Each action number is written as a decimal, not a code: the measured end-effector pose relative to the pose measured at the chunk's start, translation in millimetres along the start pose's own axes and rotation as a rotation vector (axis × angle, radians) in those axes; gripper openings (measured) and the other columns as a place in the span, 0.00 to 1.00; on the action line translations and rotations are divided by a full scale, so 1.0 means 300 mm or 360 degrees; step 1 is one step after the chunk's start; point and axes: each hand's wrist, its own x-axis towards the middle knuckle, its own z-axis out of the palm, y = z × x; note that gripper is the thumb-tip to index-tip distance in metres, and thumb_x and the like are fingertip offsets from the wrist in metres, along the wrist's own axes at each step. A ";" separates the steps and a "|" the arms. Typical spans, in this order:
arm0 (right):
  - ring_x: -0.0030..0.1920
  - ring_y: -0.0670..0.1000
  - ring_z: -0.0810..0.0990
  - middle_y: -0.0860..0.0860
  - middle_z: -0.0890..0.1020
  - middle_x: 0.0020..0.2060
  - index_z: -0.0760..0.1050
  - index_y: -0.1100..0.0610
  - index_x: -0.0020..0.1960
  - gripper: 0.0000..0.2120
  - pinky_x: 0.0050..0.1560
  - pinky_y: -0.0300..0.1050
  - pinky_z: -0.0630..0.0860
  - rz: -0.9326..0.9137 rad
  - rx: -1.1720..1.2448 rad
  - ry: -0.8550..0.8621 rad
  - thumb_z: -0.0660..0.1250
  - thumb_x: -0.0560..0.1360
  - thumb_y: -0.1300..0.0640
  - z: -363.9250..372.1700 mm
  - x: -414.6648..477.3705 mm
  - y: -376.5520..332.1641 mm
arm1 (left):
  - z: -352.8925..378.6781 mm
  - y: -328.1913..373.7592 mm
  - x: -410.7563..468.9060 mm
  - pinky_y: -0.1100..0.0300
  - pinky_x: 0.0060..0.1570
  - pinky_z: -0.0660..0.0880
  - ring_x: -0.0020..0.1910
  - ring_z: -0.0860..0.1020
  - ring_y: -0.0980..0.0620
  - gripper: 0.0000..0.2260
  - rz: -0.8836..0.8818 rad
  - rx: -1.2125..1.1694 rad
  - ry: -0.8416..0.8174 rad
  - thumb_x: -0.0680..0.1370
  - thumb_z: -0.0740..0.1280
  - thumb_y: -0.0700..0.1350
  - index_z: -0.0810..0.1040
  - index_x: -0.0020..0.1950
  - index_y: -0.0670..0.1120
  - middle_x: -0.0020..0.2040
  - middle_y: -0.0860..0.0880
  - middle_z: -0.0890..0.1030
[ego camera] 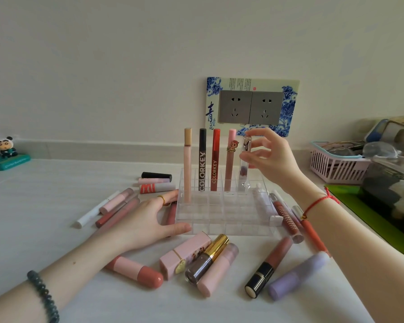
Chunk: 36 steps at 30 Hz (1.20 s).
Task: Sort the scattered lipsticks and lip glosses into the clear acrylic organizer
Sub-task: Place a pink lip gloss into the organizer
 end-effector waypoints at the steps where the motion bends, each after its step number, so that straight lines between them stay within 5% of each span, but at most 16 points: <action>1: 0.37 0.48 0.81 0.49 0.79 0.41 0.71 0.53 0.56 0.19 0.34 0.41 0.82 -0.0003 0.0003 -0.0003 0.72 0.68 0.64 -0.001 -0.001 0.000 | 0.000 0.000 0.000 0.72 0.60 0.57 0.61 0.60 0.69 0.44 -0.0003 -0.0001 -0.0002 0.59 0.66 0.66 0.59 0.73 0.54 0.70 0.61 0.64; 22: 0.40 0.43 0.82 0.47 0.81 0.43 0.69 0.54 0.62 0.27 0.38 0.33 0.78 0.0076 -0.0034 -0.0128 0.74 0.66 0.59 -0.039 -0.001 -0.038 | 0.000 -0.003 0.005 0.71 0.60 0.58 0.60 0.61 0.68 0.42 0.0044 0.0090 -0.0005 0.62 0.67 0.65 0.59 0.73 0.54 0.71 0.60 0.65; 30: 0.41 0.47 0.83 0.48 0.83 0.45 0.71 0.50 0.60 0.23 0.48 0.46 0.80 -0.0048 -0.0094 0.0047 0.73 0.67 0.53 -0.182 -0.025 -0.119 | -0.013 -0.002 0.015 0.69 0.61 0.59 0.62 0.63 0.67 0.43 0.0045 0.0083 0.0016 0.57 0.66 0.68 0.63 0.70 0.56 0.63 0.66 0.65; 36: 0.42 0.42 0.82 0.46 0.82 0.44 0.71 0.49 0.59 0.21 0.37 0.29 0.75 0.0027 -0.0441 -0.0092 0.72 0.68 0.53 -0.280 -0.094 -0.068 | -0.082 0.027 0.019 0.63 0.62 0.66 0.60 0.72 0.63 0.42 -0.0071 -0.0072 0.0074 0.57 0.69 0.64 0.67 0.69 0.51 0.63 0.56 0.76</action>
